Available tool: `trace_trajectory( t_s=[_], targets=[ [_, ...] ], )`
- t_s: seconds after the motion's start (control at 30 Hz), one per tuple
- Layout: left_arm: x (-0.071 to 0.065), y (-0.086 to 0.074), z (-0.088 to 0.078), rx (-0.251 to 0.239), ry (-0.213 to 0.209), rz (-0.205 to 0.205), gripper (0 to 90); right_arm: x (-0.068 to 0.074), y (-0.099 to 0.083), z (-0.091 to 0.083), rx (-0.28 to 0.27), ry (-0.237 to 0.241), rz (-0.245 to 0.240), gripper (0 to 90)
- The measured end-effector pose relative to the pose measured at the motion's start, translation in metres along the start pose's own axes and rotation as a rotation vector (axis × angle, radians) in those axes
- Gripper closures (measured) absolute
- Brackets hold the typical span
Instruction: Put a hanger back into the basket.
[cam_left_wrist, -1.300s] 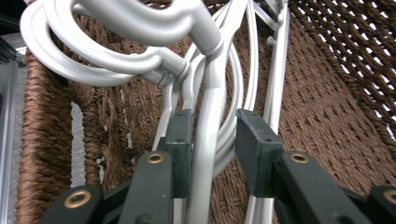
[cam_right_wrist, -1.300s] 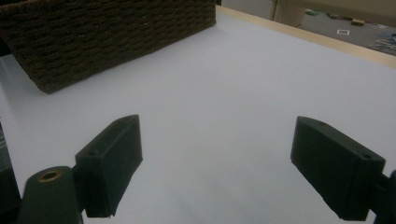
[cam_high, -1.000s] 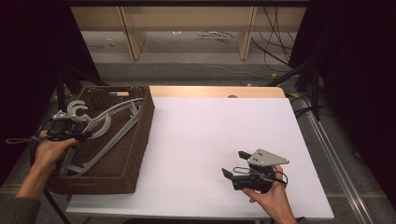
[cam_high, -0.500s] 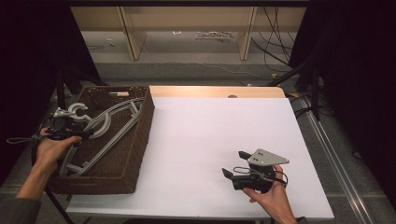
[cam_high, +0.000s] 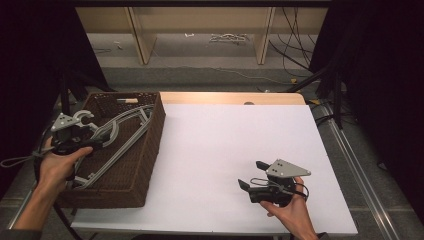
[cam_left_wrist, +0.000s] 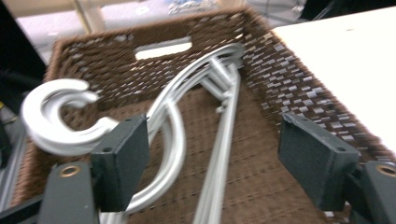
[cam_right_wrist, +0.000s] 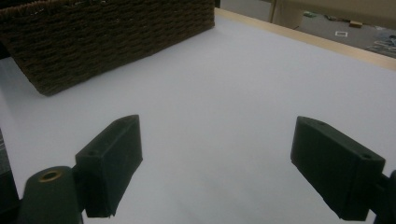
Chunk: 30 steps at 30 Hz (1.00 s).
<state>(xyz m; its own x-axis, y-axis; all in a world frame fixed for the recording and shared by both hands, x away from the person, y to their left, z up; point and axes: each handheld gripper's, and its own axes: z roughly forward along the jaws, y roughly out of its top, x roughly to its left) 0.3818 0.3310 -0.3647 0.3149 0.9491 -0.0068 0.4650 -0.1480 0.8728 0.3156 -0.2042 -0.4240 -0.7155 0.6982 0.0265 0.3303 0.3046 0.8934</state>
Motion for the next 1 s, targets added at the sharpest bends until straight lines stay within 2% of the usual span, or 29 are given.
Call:
trace_trajectory(
  t_s=[0.13,0.23,0.27,0.47,0.5,0.57,0.6,0.63,0.7,0.93,1.0],
  targets=[
    [-0.008,-0.001,-0.007,-0.056,-0.019,-0.017,24.7,0.001,0.001,-0.001,0.005,-0.002,0.0,17.6],
    [-0.013,-0.002,-0.011,-0.074,-0.037,-0.022,24.6,0.001,0.001,-0.001,0.007,-0.001,0.002,17.6],
    [-0.017,-0.002,-0.013,-0.092,-0.054,-0.028,24.6,0.002,0.001,-0.001,0.007,0.003,0.007,17.6],
    [-0.026,-0.004,-0.02,-0.109,-0.061,-0.018,24.5,0.002,0.001,0.0,0.011,0.007,0.007,17.6],
    [-0.028,-0.005,-0.022,-0.112,-0.055,0.0,24.6,0.002,0.0,0.0,0.012,0.008,0.007,17.5],
    [-0.028,-0.005,-0.023,-0.111,-0.05,0.002,24.5,0.002,0.0,0.0,0.012,0.008,0.007,17.6],
    [-0.029,-0.006,-0.025,-0.119,-0.055,-0.01,24.5,0.002,0.001,-0.001,0.012,0.007,0.009,17.5],
    [-0.03,-0.007,-0.026,-0.124,-0.066,-0.032,24.6,0.002,0.001,-0.001,0.013,0.007,0.007,17.5],
    [-0.033,-0.009,-0.028,-0.135,-0.088,-0.052,24.7,0.002,0.001,-0.001,0.013,0.007,0.007,17.6],
    [-0.06,-0.015,-0.028,-0.146,-0.152,-0.02,25.1,0.002,0.001,0.0,0.009,0.008,0.01,17.5],
    [-0.068,-0.016,-0.028,-0.154,-0.181,-0.018,25.1,0.003,0.001,0.0,0.009,0.009,0.009,17.6]
  ],
)
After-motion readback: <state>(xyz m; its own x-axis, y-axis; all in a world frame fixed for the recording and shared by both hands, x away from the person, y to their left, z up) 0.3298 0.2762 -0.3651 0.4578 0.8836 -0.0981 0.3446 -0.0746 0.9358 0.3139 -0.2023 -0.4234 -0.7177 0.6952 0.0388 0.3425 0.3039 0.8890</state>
